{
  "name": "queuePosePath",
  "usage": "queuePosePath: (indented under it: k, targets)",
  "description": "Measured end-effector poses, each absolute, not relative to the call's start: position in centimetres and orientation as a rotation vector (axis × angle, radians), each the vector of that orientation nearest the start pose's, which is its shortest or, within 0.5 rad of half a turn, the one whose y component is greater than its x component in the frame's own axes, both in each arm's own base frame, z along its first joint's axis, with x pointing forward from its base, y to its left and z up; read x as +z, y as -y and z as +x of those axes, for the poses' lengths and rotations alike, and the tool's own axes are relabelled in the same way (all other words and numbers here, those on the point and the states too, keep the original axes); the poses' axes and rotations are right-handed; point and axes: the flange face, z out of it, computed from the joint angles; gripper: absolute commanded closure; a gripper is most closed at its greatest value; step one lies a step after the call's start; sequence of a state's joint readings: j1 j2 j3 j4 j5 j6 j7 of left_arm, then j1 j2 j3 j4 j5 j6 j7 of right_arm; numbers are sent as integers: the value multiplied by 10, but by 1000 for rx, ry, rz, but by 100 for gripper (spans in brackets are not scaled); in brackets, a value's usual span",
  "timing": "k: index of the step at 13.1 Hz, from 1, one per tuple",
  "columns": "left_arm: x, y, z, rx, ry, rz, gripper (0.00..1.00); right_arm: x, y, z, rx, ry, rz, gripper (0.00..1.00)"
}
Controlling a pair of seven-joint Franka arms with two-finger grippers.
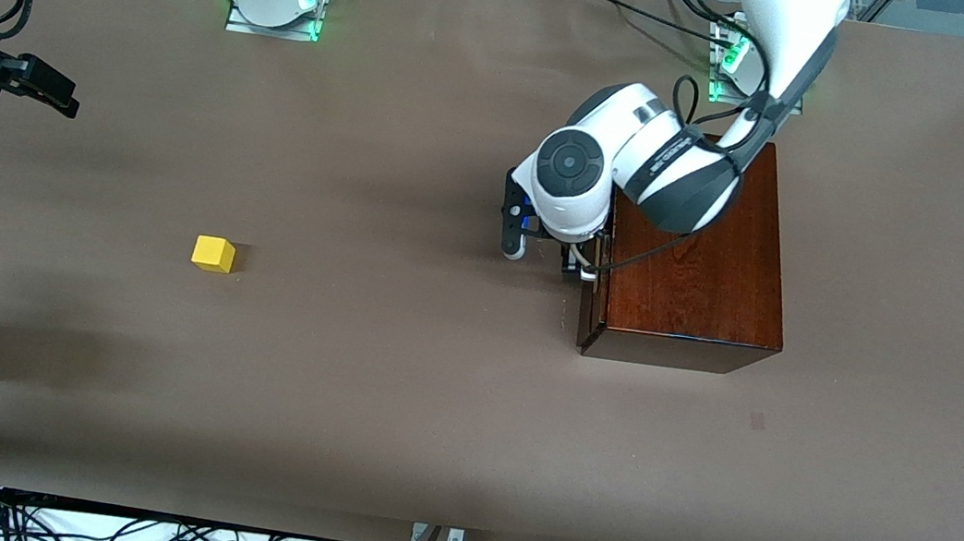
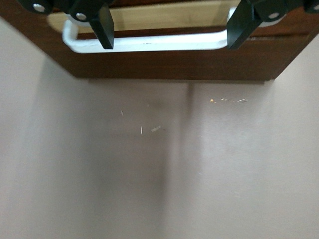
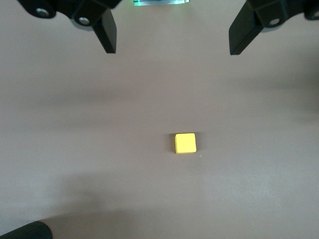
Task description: Open drawer, take yellow block, close drawer
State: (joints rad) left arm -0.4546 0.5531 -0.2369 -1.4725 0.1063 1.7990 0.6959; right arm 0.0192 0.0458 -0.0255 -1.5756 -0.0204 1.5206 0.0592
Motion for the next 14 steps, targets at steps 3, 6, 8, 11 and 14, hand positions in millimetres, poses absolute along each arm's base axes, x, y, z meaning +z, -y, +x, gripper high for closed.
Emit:
queuePosePath:
  k: [3, 6, 8, 11, 14]
  targets:
    - [394, 404, 540, 277, -1725, -2653, 0, 592, 5, 562, 159, -103, -3160, 0]
    - [453, 377, 538, 255, -1356, -2820, 0, 592, 5, 562, 159, -103, -3160, 0]
    - [492, 329, 550, 237, -1169, -2890, 0, 592, 5, 562, 160, -102, -3160, 0]
    - [536, 229, 575, 242, -918, -2974, 0, 591, 5, 562, 162, -102, -3160, 0]
    - [580, 158, 583, 258, -741, -3023, 0, 590, 5, 563, 165, -102, -3160, 0]
